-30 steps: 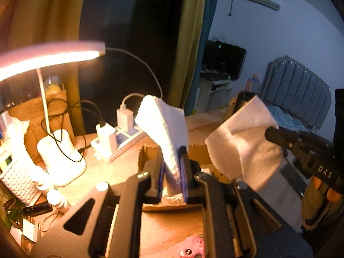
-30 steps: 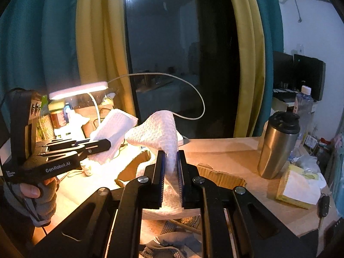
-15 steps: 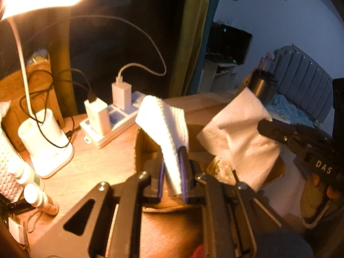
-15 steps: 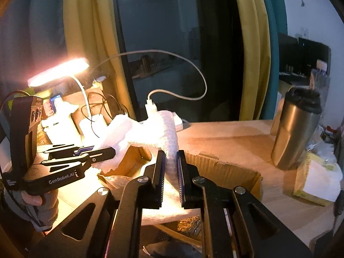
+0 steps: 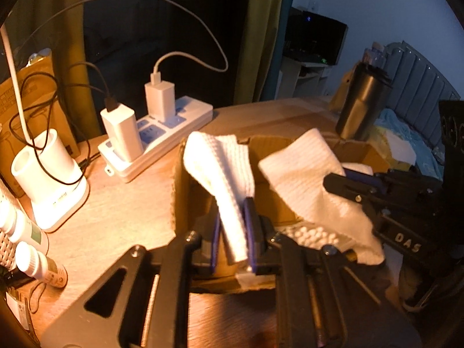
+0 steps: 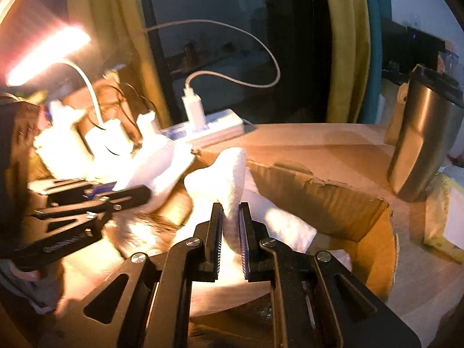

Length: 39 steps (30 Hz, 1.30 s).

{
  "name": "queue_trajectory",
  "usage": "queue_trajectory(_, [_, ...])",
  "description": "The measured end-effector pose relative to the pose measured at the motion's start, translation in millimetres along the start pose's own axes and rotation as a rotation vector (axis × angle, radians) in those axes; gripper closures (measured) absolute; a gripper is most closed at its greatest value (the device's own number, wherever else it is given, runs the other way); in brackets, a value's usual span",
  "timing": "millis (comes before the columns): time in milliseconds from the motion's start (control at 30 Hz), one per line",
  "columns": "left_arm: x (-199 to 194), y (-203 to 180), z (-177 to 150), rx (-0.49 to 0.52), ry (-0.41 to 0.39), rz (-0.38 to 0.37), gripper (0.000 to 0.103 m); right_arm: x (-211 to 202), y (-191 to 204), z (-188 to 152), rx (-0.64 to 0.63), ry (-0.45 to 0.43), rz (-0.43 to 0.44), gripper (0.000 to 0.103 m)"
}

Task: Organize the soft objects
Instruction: 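Lower the cloths into the box and open both grippers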

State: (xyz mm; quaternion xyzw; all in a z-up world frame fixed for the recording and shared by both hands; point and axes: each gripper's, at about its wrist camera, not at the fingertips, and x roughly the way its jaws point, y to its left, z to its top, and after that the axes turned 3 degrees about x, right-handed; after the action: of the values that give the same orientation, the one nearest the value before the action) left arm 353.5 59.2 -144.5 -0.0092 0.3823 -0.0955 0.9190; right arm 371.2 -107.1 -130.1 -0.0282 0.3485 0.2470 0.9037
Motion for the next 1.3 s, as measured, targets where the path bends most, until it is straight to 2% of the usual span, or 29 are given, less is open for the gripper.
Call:
queue_trajectory(133, [4.5,4.1,-1.8,-0.018,0.016,0.002,0.079,10.0,2.1,-5.0,-0.006,0.020,-0.015,0.091])
queue_trajectory(300, [5.6,2.9,-1.7,-0.013,0.021,0.010,0.077,9.3,-0.4,-5.4,0.007,0.022,-0.004,0.091])
queue_trajectory(467, [-0.2,1.0,0.2,-0.010,0.025,0.029,0.072,3.5,-2.6,-2.8,0.016,0.016,-0.009,0.083])
queue_trajectory(533, [-4.1,0.0,0.8,-0.007,0.019,0.033,0.068,-1.2,-3.2,-2.1,0.020,0.007,-0.010,0.075])
queue_trajectory(567, [-6.9,-1.0,0.9,-0.005,0.013,0.036,0.062,-4.6,-3.3,-1.7,0.022,0.001,-0.011,0.073])
queue_trajectory(600, [-9.1,-1.5,1.2,-0.005,0.010,0.036,0.051,-7.2,-3.2,-1.2,0.024,-0.004,-0.013,0.072])
queue_trajectory(633, [-12.6,-1.9,1.3,-0.010,0.003,0.031,0.049,-9.6,-3.1,-0.6,0.027,-0.009,-0.015,0.070])
queue_trajectory(733, [-20.2,-3.5,2.3,-0.013,-0.006,0.028,0.047,-20.3,-3.7,0.3,0.035,-0.026,-0.025,0.063])
queue_trajectory(833, [-29.1,-6.3,2.1,-0.013,-0.015,0.026,0.045,-28.8,-4.5,0.2,0.041,-0.035,-0.034,0.063])
queue_trajectory(900, [-36.1,-8.7,1.7,-0.010,-0.026,0.024,0.040,-34.7,-4.8,-0.5,0.044,-0.040,-0.039,0.062])
queue_trajectory(1300, [-78.0,-18.3,-4.2,-0.011,-0.078,0.020,0.039,-77.3,7.0,-3.9,0.030,-0.088,-0.055,0.061])
